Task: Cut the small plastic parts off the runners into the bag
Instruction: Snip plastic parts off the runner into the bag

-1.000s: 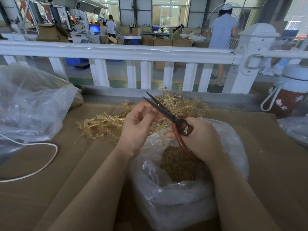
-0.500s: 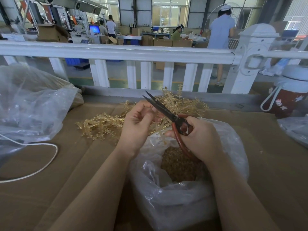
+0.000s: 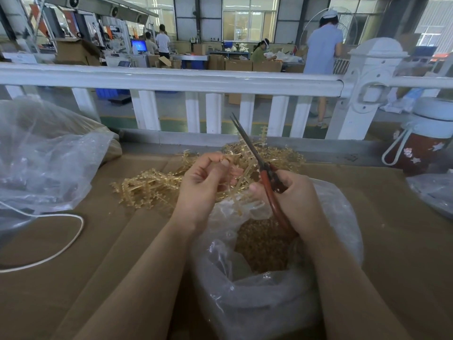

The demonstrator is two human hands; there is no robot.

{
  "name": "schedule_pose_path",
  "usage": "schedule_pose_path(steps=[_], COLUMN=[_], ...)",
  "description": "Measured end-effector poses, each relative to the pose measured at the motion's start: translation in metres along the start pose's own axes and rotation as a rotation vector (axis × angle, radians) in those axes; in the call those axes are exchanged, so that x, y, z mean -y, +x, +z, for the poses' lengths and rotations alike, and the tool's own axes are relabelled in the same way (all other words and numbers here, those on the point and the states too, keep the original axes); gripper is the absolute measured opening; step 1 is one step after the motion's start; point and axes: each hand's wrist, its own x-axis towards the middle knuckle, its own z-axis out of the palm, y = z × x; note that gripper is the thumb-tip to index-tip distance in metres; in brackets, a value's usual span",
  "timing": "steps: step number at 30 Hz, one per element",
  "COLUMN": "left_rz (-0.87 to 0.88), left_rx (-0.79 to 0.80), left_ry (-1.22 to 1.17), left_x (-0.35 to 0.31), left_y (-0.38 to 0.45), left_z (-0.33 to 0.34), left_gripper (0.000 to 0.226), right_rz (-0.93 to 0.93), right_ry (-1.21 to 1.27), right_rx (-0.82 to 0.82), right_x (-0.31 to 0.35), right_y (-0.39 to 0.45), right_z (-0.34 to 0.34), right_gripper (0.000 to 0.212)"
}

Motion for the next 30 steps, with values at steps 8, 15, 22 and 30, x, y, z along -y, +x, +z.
schedule_pose_path(steps=[8,15,22,30], left_rz=[-0.123,-0.292,-0.208,-0.114], left_rx=[0.082,0.316,0.356,0.344], left_ry=[-0.068,0.058,-0.016,-0.097], left_x=[-0.0022,0.0013,0.0054,0.0057], left_y=[0.0008,-0.0012,-0.0035,-0.0054], left_z=[0.0008,0.0012,0.0053,0.0076], left_gripper=[0.013,0.018,0.009,0.008], right_rz=[0.072,0.095,0.116,0.195], right_ry=[0.194,0.381,0.368,0.312], right_rx=[0.006,-0.073,-0.104,-0.140], right_x=[0.0052,0.0067,0.0068,0.0063], right_y=[0.0000,-0.0007,-0.0003,0.0012], right_z=[-0.0001,-0.0057,-0.0033,0.0002], right_gripper=[0.010,0.013,0.012,0.015])
